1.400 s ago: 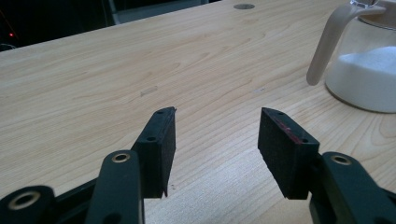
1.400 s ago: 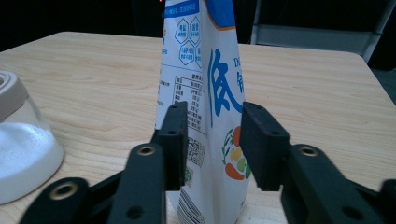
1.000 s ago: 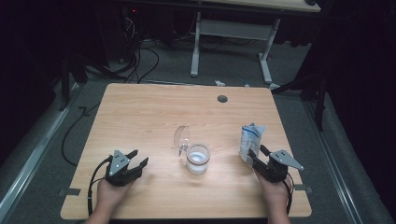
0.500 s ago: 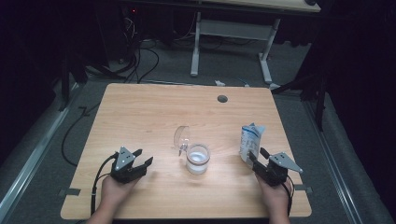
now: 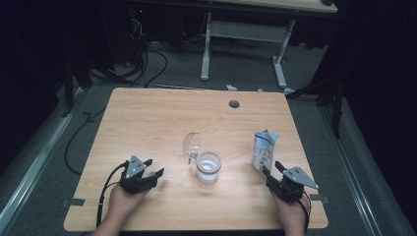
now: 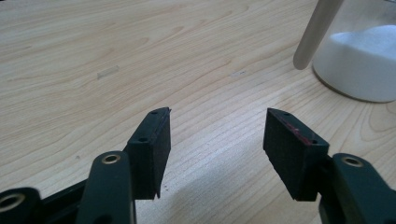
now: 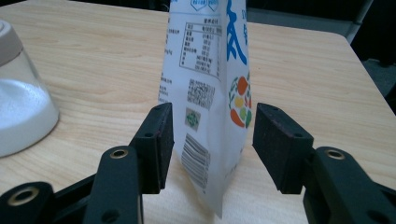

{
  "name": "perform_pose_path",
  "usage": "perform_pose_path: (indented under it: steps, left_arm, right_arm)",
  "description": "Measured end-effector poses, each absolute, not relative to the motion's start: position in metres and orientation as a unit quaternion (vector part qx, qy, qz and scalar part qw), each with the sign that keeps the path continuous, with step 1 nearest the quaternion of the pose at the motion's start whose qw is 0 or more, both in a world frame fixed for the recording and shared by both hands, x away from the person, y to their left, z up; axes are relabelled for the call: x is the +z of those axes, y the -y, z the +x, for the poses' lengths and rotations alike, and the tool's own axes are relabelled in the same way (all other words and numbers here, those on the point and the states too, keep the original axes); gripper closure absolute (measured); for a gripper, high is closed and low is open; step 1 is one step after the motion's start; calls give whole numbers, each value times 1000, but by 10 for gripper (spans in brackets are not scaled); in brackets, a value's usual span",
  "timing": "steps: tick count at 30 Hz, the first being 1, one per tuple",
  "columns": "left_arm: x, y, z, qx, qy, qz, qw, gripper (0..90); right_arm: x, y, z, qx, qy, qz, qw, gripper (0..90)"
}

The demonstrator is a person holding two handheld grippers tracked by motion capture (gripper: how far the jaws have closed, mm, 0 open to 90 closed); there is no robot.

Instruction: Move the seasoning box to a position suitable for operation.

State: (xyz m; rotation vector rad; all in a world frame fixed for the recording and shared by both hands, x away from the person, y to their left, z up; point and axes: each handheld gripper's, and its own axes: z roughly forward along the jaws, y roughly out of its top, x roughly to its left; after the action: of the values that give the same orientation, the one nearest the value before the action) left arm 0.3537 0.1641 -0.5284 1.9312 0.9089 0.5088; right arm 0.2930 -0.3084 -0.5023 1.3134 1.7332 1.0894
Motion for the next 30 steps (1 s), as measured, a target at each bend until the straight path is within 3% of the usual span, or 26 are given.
perform_pose_path:
  steps: [13,30]
  left_arm:
    - [-527,-157,357,212,-362,779,466,449]
    - [-521,-160,359,197,-368,771,481,474]
  right_arm:
    - [-509,302,269,410,-678,501,348,462]
    - [-512,281,272,420,-697,483,325,497]
